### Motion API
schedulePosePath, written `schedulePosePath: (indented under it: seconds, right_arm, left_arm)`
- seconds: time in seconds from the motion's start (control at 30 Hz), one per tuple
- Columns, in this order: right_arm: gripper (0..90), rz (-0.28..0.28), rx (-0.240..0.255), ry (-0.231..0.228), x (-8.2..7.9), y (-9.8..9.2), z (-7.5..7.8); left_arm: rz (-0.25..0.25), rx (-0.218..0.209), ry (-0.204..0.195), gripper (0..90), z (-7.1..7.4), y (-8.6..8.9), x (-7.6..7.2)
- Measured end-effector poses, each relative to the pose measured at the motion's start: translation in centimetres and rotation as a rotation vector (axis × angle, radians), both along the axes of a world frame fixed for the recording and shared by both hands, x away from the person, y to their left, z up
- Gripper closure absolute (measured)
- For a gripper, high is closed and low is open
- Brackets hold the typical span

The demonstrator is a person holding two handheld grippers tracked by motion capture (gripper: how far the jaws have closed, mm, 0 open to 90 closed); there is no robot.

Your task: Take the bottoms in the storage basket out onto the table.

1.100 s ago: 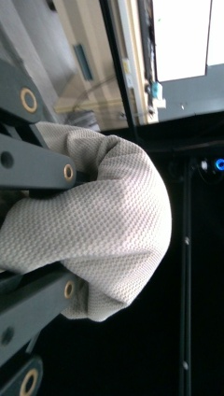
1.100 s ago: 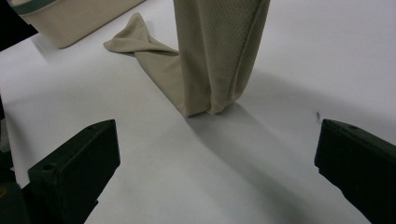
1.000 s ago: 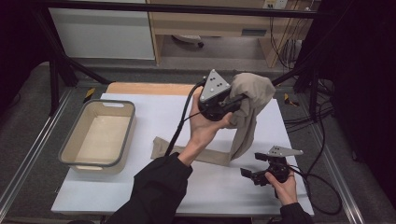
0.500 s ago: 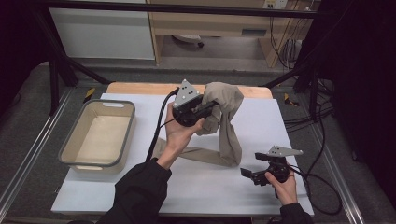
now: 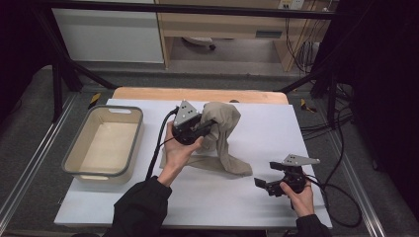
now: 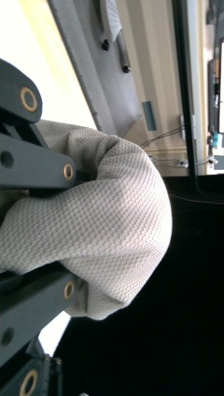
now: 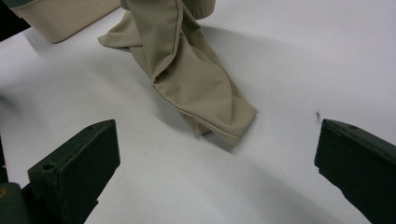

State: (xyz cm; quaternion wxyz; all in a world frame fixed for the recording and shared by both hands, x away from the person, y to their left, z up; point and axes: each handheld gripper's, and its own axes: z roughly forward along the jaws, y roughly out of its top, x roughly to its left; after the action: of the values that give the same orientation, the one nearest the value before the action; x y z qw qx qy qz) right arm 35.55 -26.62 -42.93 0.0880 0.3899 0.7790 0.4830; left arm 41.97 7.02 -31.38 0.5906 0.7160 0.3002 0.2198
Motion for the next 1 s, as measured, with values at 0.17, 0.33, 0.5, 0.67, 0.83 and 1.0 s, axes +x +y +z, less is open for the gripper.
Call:
schedulePosePath:
  seconds: [0.17,0.33,0.5,0.67,0.83,1.0]
  right_arm:
    - [0.5,-0.003,-0.001,0.001,0.0,0.0,0.0]
    - [0.5,0.001,-0.007,-0.004,0.0,0.0,-0.1]
    - [0.5,0.0,-0.008,-0.003,0.0,0.0,-0.1]
    - [0.5,-0.001,-0.01,-0.002,0.0,0.0,-0.1]
    - [0.5,-0.001,-0.01,-0.002,0.1,0.0,-0.1]
    - [0.5,-0.002,-0.009,-0.003,0.0,0.0,-0.1]
  left_arm:
    - [0.005,0.035,0.033,74.4,-1.7,0.4,0.0]
    - [0.004,0.065,0.063,73.8,-2.9,0.5,0.0]
    - [0.004,0.11,0.086,73.1,-3.9,0.5,0.0]
    - [0.01,0.174,0.111,71.5,-5.1,0.4,0.0]
    - [0.017,0.217,0.145,68.9,-6.2,0.3,0.1]
    - [0.014,0.252,0.188,61.0,-7.0,0.3,0.1]
